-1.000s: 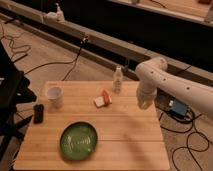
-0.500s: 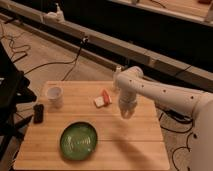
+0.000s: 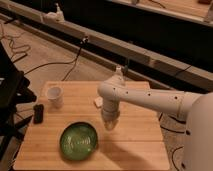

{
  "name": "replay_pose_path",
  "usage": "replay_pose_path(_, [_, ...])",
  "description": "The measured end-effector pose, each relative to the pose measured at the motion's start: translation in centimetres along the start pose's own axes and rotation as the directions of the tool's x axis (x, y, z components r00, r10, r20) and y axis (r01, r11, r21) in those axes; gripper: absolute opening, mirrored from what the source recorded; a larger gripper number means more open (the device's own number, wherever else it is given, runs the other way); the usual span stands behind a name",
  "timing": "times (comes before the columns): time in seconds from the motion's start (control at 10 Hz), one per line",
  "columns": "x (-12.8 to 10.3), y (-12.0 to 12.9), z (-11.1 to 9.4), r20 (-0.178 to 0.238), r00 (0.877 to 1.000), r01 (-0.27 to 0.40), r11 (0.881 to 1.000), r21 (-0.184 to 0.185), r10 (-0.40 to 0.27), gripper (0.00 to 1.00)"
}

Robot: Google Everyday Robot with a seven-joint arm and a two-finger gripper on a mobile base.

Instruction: Push the ceramic bowl across the table

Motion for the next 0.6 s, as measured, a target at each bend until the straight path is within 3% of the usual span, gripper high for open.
replay_pose_path(0.2, [-0.1,0.2,0.1,-0.003,1.000,0.004,1.000,-0.001,-0.004,0.00])
replay_pose_path(0.6, [-1.1,2.4,2.7,-0.031,0.998,0.047,0.996,-0.070,-0.049,0.00])
